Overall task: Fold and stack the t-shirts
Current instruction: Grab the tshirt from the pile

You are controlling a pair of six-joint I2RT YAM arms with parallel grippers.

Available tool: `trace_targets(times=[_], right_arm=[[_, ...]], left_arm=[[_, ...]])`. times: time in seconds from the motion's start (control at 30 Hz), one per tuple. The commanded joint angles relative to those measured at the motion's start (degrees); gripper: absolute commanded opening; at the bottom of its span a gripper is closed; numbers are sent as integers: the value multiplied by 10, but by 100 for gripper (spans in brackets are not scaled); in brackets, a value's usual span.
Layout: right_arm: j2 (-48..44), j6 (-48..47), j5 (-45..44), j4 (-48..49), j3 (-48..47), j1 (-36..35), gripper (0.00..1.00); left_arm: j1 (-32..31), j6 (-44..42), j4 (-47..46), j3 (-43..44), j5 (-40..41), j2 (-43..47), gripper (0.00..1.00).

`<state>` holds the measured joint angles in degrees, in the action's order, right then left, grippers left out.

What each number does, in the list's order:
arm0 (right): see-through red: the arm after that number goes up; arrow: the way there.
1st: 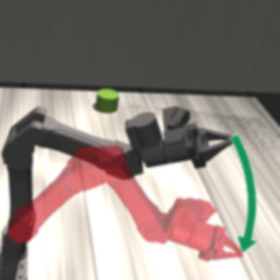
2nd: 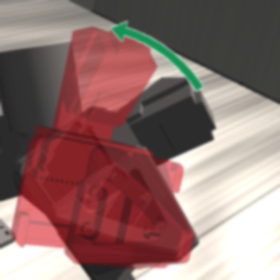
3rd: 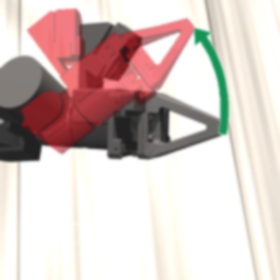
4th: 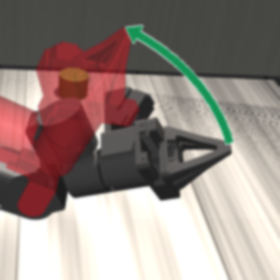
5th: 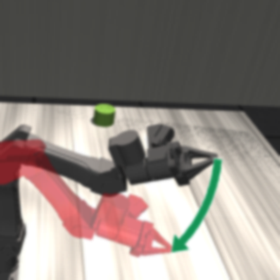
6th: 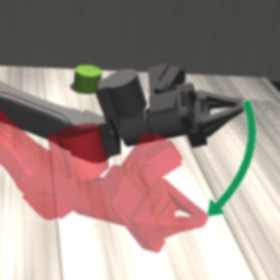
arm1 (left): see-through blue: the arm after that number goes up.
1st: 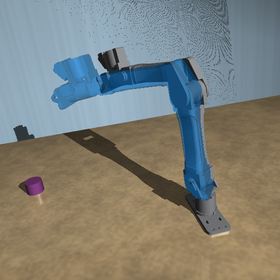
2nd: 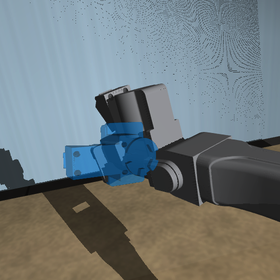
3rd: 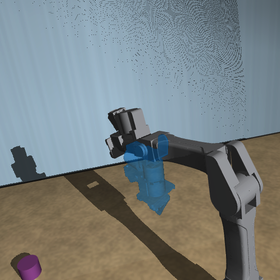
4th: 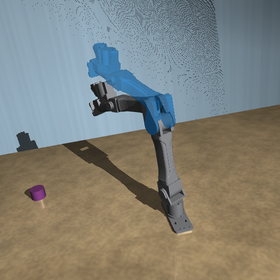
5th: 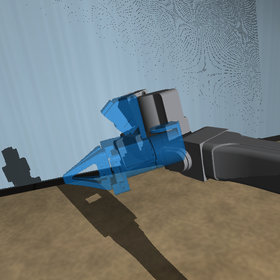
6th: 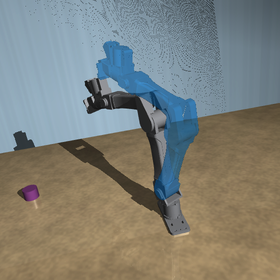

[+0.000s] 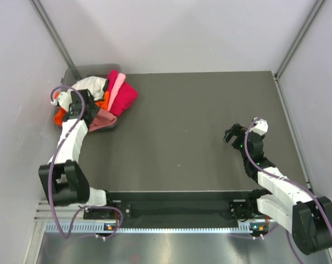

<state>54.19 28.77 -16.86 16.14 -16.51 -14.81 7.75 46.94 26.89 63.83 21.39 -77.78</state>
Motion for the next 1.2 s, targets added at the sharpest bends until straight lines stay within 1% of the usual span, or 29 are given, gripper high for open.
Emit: trace_targets(times=[0.0, 0.13, 0.23, 0.3, 0.37, 0.43, 0.47, 0.5, 0.53, 0.63, 0.7, 0.8, 1.0, 1.03, 1.1, 1.13, 1.17], right_arm=[[-1, 7, -5, 7, -21, 5, 100], [-10, 5, -6, 9, -18, 5, 100], [-15, 5, -6, 8, -17, 6, 100], [-16, 5, -5, 10, -15, 5, 100], [-14, 4, -3, 12, -16, 6, 100], [-10, 4, 1, 11, -17, 6, 100], [-8, 3, 1, 11, -18, 5, 100], [-8, 3, 2, 11, -19, 5, 100], [-8, 3, 3, 10, -18, 5, 100], [-10, -1, 14, 18, -16, 6, 100], [-14, -2, 23, 33, -11, 5, 100], [-15, -6, 22, 35, -9, 5, 100], [-8, -6, 27, 38, -12, 4, 100], [-7, -5, 28, 41, -12, 5, 100], [-6, -6, 35, 47, -13, 5, 100], [-5, -6, 39, 50, -13, 5, 100], [-5, -6, 39, 51, -14, 5, 100]], left_arm=[[7, 26, 42, 45, -15, -50, 74], [6, 41, 22, 65, -23, -97, 73], [10, 36, 4, 71, -21, -120, 70], [15, 39, 4, 78, -27, -131, 58], [18, 33, -20, 75, -49, -135, 47], [18, 30, -42, 61, -58, -123, 43], [20, 32, -56, 53, -57, -117, 35], [23, 35, -79, 46, -59, -111, 5], [27, 39, -88, 35, -62, -99, 0], [35, 50, -119, 19, -72, -84, 0], [37, 54, -110, 23, -84, -80, 0], [36, 40, -90, 38, -107, -47, 0], [33, 9, -62, 75, -147, 81, 0], [32, 9, -59, 90, -162, 118, 0], [27, 16, -69, 109, -176, 157, 0], [23, 21, -80, 114, -187, 193, 0], [23, 37, -91, 123, -195, 208, 0]])
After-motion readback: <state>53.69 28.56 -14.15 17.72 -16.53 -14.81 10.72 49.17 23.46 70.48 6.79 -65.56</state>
